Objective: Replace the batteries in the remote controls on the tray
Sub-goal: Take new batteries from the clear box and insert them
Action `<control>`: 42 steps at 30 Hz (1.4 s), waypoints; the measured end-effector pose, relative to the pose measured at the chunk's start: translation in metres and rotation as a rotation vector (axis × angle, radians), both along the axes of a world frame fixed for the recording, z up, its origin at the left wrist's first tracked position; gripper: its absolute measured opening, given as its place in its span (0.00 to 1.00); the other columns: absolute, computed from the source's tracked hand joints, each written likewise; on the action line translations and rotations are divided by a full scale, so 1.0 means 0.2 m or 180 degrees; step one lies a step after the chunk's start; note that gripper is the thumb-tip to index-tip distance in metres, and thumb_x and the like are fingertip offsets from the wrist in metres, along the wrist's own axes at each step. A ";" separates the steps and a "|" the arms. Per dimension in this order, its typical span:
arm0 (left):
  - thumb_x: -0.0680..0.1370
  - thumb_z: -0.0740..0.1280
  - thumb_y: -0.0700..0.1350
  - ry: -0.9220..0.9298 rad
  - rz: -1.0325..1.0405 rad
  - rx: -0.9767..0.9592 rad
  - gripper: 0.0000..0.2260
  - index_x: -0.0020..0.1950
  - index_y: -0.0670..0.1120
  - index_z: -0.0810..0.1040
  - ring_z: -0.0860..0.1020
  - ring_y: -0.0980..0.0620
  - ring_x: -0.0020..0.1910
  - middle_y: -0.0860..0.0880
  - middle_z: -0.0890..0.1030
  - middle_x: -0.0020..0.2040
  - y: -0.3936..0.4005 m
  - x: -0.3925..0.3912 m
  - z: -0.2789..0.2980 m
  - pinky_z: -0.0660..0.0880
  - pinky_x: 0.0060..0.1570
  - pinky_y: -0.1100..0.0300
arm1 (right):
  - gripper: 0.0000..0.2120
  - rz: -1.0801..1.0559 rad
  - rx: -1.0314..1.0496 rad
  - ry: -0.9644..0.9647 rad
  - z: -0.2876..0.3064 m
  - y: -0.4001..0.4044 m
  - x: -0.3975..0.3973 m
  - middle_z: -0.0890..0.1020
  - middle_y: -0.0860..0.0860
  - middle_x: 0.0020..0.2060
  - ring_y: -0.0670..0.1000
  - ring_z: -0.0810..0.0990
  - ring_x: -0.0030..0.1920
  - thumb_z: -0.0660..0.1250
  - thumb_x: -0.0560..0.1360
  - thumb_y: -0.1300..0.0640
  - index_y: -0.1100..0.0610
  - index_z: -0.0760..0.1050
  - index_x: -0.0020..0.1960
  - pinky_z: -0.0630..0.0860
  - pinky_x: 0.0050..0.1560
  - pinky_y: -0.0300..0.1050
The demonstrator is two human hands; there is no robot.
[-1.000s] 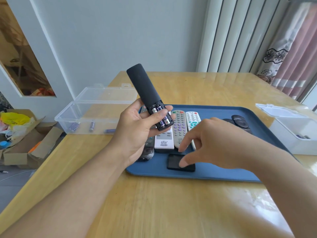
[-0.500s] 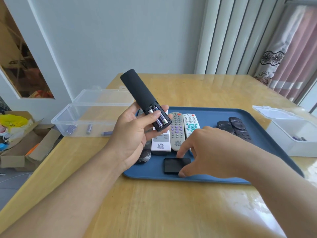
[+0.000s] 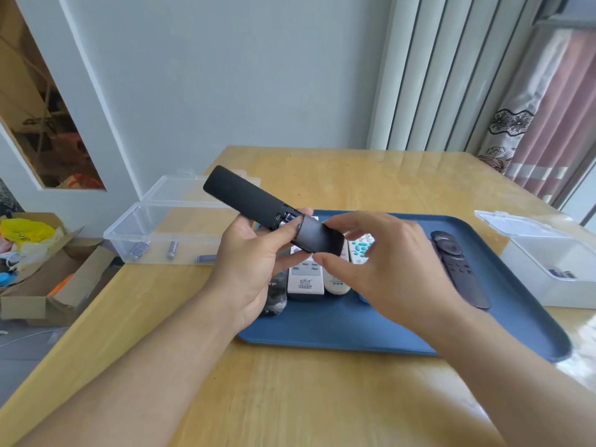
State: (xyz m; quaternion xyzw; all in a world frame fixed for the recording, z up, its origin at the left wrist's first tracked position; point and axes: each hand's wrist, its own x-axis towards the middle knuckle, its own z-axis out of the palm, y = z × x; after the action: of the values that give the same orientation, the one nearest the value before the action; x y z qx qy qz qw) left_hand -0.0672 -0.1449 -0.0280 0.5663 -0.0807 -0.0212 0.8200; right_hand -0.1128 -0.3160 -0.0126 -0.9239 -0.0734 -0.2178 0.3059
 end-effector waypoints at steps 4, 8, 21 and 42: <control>0.83 0.64 0.41 0.0161 -0.0125 -0.0279 0.03 0.55 0.44 0.76 0.85 0.43 0.53 0.43 0.86 0.55 -0.01 -0.01 0.02 0.84 0.48 0.49 | 0.16 -0.0162 -0.0002 -0.0210 -0.06 0.02 0.01 0.80 0.36 0.47 0.40 0.77 0.51 0.74 0.70 0.40 0.40 0.80 0.57 0.76 0.47 0.44; 0.82 0.65 0.43 0.0172 -0.0391 -0.0327 0.05 0.56 0.44 0.76 0.84 0.43 0.53 0.42 0.86 0.55 -0.01 -0.02 0.03 0.83 0.51 0.48 | 0.16 -0.0273 -0.0121 -0.0374 -0.06 0.02 0.02 0.78 0.37 0.45 0.41 0.77 0.50 0.73 0.70 0.39 0.40 0.80 0.57 0.73 0.42 0.42; 0.82 0.64 0.36 -0.0184 -0.0379 -0.0022 0.07 0.59 0.40 0.78 0.85 0.44 0.53 0.41 0.86 0.54 -0.02 -0.03 0.00 0.82 0.52 0.50 | 0.16 -0.0169 0.0341 -0.0291 -0.06 0.03 0.01 0.79 0.35 0.46 0.40 0.77 0.43 0.72 0.71 0.37 0.37 0.80 0.58 0.72 0.41 0.37; 0.71 0.74 0.28 -0.0433 0.0447 -0.0301 0.56 0.81 0.65 0.42 0.85 0.45 0.56 0.43 0.81 0.61 0.01 0.01 0.03 0.83 0.46 0.50 | 0.11 0.0789 0.3126 0.1663 0.01 -0.01 0.05 0.81 0.51 0.42 0.48 0.83 0.45 0.69 0.77 0.51 0.57 0.83 0.52 0.77 0.40 0.41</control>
State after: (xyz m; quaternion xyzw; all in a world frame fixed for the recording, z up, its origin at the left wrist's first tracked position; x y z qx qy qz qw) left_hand -0.0657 -0.1431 -0.0223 0.5314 -0.0972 0.0788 0.8378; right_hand -0.1025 -0.3188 -0.0111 -0.6810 0.0068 0.0469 0.7308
